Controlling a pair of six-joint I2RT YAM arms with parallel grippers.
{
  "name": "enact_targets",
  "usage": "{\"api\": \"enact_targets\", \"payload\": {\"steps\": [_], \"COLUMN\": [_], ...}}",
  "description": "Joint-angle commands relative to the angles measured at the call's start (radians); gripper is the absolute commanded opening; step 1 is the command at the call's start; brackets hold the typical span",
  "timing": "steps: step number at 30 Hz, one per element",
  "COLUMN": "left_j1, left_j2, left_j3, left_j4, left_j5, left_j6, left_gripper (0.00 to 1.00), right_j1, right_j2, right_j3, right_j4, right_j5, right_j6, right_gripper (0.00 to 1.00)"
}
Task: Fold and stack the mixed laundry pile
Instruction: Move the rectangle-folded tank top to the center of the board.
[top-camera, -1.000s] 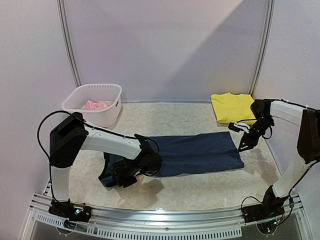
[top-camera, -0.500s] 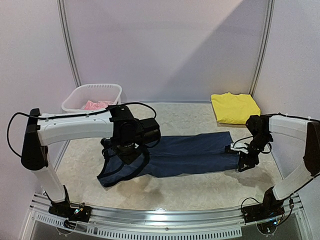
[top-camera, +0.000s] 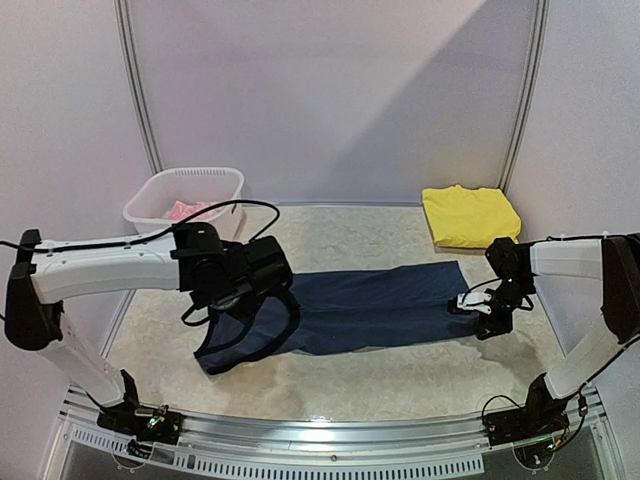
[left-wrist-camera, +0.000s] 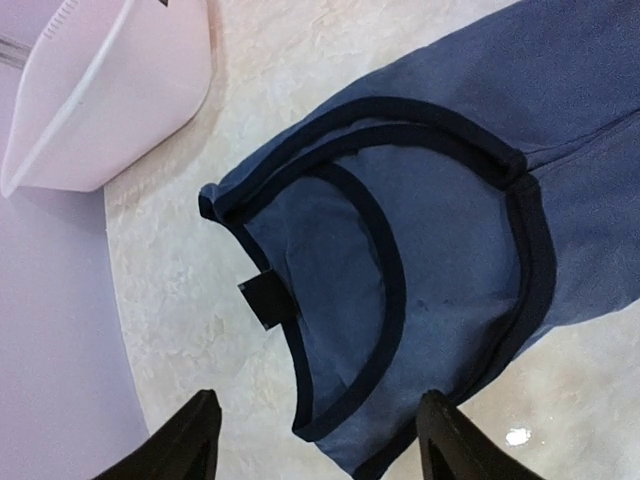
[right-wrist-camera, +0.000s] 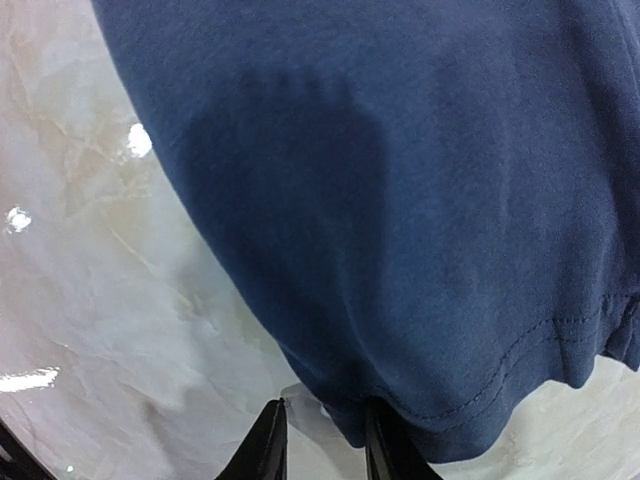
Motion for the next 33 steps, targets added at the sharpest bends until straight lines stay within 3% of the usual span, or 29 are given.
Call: {"api": "enact_targets", "payload": {"steps": [1,5,8,11,16,20,23,25,33], "left_j1": [0.003,0.013,0.006,-0.017,-0.034,-0.034,-0.041,-0.049,-0.094], "left_j2": [-0.184,-0.354,-0.425,-0.434,-0.400,-0.380,-0.359,-0.346,-0.273], "left_j3": [-0.196,-0.410,-0.511,-0.514,-0.444,-0.413,-0.416,-0.427,-0.434], "left_j4": [0.158,0.265,0.305,0.263,0.148,0.089,0.090,0.111,0.237], "left_j5": [0.087,0.179,0.205,0.192,0.191,0.209,0.222,0.241,0.373], "left_j6": [-0.076,-0.313,-0.450,-0.502,-0.536,-0.558,-0.533,-0.502,-0.316], "left_gripper": [0.63,0.63,0.63,0.60,0.60,0.60,0.60,0.60,0.59], "right_j1": [0.001,0.003,0.005,0.007,0.008,0.006,-0.008,-0.045,-0.206], "right_j2": [-0.074,-0.198,-0.201,-0.138,-0.013,0.012,0.018,0.015,-0.094], "right_j3": [-0.003,0.040,0.049,0.053,0.034,-0.024,-0.062,-0.076,-0.180], "right_j4": [-0.021,-0.101,-0.096,-0.075,-0.022,0.062,0.105,0.102,0.058], "right_j5": [0.035,-0.027,-0.040,-0.037,-0.027,0.024,0.077,0.080,0.148], "right_j6": [-0.010,-0.047,-0.073,-0.087,-0.111,-0.112,-0.117,-0.134,-0.249], "right_gripper": [0.30,0.41,0.45,0.52,0.52,0.38,0.15,0.06,0.02]}}
